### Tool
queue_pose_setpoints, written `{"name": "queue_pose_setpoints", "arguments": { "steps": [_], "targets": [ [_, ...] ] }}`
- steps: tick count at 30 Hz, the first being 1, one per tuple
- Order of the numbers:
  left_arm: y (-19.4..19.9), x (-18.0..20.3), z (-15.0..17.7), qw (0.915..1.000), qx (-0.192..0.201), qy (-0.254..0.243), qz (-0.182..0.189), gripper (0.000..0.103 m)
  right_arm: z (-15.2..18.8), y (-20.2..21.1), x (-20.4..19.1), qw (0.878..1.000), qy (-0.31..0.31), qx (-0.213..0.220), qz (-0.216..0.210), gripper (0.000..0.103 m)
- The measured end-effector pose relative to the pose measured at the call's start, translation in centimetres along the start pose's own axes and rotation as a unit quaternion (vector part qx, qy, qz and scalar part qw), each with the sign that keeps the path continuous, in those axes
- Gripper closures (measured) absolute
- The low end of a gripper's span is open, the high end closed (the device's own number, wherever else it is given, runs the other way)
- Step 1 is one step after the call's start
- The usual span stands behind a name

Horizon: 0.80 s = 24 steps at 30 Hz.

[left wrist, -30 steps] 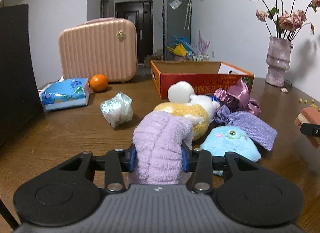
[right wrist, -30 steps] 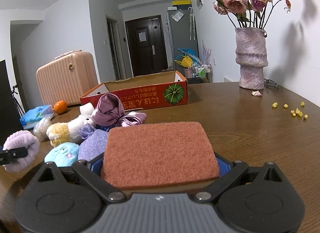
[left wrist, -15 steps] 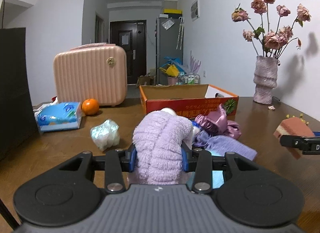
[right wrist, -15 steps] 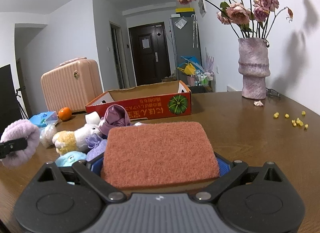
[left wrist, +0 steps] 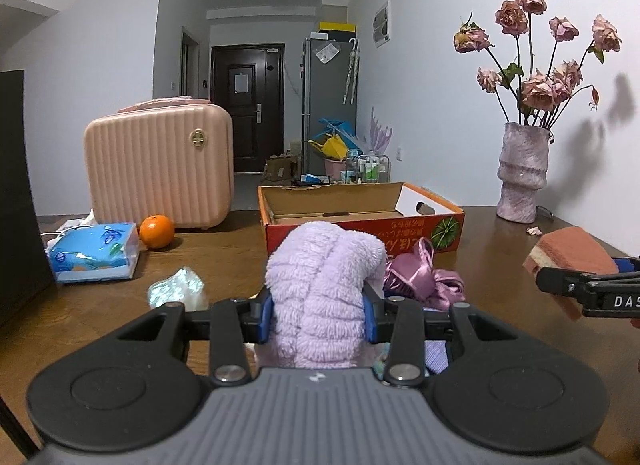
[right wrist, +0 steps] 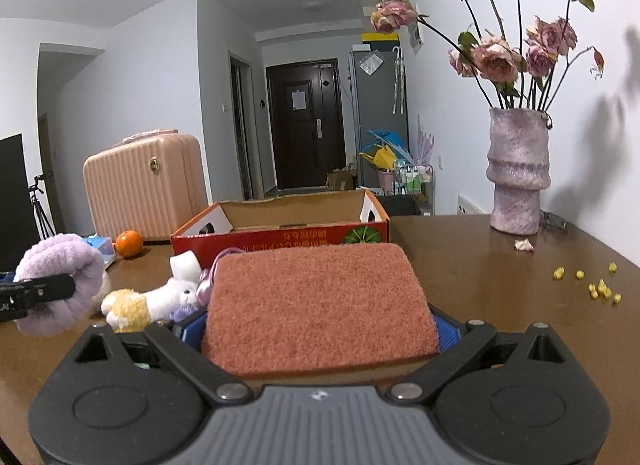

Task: Organize soft objects
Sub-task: 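Carry the towel roll and sponge over the cardboard box with both tools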

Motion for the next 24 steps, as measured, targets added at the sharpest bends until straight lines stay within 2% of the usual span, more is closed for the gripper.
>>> {"name": "queue_pose_setpoints", "arguments": {
  "steps": [16, 24],
  "targets": [
    [-3.6, 1.1, -3.7, 0.9995, 0.016, 0.023, 0.012, 0.062, -3.6, -3.5, -0.4, 1.000, -0.001, 0.021, -0.012, 0.003],
    [-6.1, 0.9, -5.3, 0.9990, 0.015, 0.039, 0.015, 0.062, -4.7, -6.4, -0.7, 1.000, -0.006, 0.017, -0.019, 0.003]
  ]
}}
Point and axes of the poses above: each gripper's, at about its wrist camera, not at the fingertips, and y roughly against the way its jaws point, x to its right, z to its underside, the point moved 2 cm from there along -y, roughly the way its jaws point, and after that the axes turned 6 degrees about -y, right-handed, at the moved point
